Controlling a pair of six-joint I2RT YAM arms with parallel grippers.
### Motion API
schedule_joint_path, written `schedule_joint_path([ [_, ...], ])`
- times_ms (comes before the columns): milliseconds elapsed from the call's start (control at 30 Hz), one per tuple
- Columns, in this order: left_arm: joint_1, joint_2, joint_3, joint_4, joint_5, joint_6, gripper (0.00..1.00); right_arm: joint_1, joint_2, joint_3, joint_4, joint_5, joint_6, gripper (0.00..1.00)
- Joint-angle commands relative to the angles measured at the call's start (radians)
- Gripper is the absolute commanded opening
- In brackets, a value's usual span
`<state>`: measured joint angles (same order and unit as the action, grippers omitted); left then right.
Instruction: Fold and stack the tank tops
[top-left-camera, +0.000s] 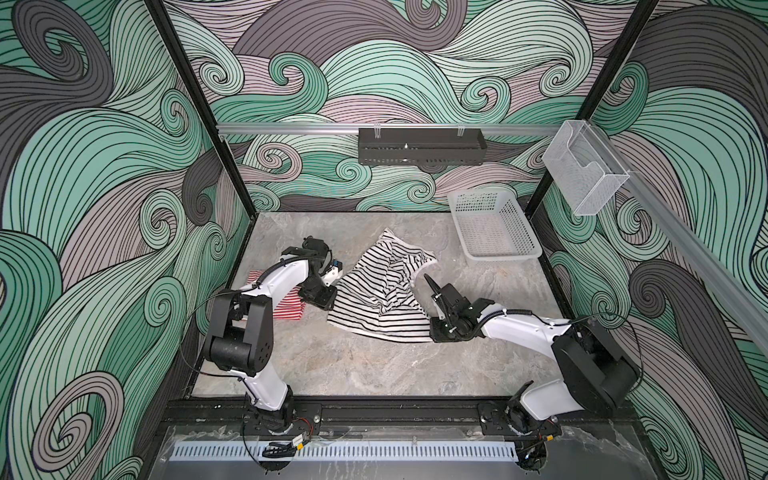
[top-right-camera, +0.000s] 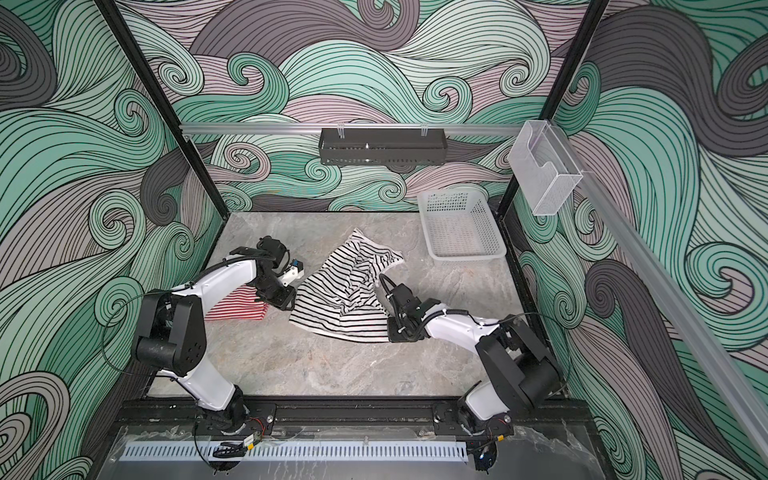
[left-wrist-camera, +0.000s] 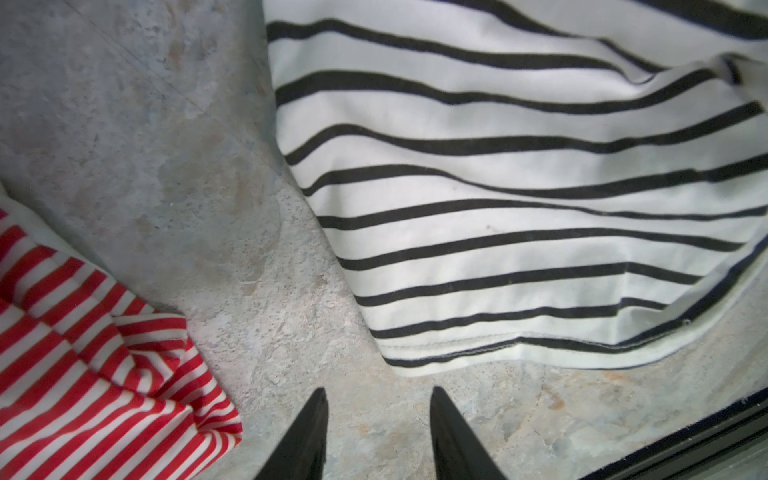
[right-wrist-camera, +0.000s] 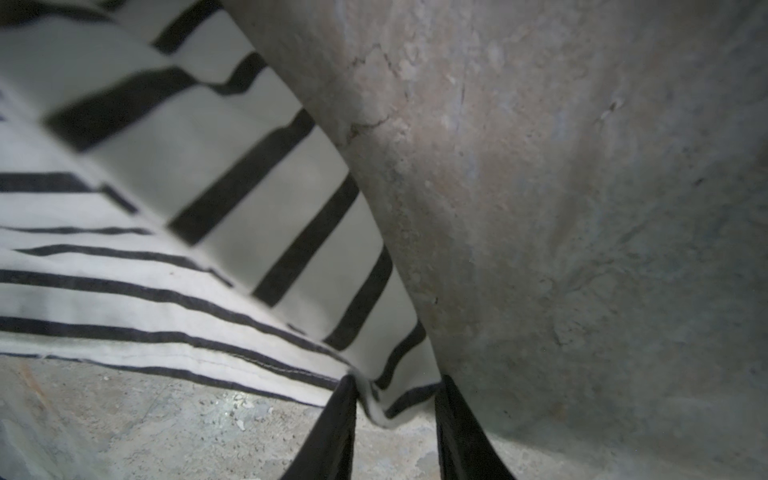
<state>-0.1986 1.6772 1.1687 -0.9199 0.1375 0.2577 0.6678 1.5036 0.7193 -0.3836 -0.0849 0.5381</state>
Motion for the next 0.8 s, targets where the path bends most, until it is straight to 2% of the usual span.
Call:
schedule_joint_path([
  [0,0.01,-0.02,-0.004,-0.005,0.019,-0.009,0.44,0.004,0.046,0.005,0.019,-0.005,0.011,0.27],
  [67,0.011,-0.019,-0.004,-0.007,0.019,-0.009,0.43,0.005,0.057,0.012,0.016,-0.017,0.012,0.16],
  [133,0.011,-0.02,-0.004,-0.01,0.02,-0.007,0.44,0.007,0.049,0.02,-0.001,-0.026,0.014,0.11],
  [200,0.011,-0.019,-0.006,-0.013,0.022,-0.006,0.44,0.009,0.02,0.024,-0.019,-0.038,0.012,0.1],
  [400,0.011,0.04,-0.021,-0.045,0.131,0.035,0.45,0.009,-0.068,0.065,-0.044,-0.145,0.023,0.08],
  [567,0.012,0.091,-0.035,-0.043,0.153,0.063,0.44,0.007,-0.099,0.107,-0.076,-0.153,0.037,0.05],
  [767,0.013,0.156,-0.037,-0.013,0.087,0.047,0.41,0.006,-0.108,0.15,-0.1,-0.171,0.042,0.01],
])
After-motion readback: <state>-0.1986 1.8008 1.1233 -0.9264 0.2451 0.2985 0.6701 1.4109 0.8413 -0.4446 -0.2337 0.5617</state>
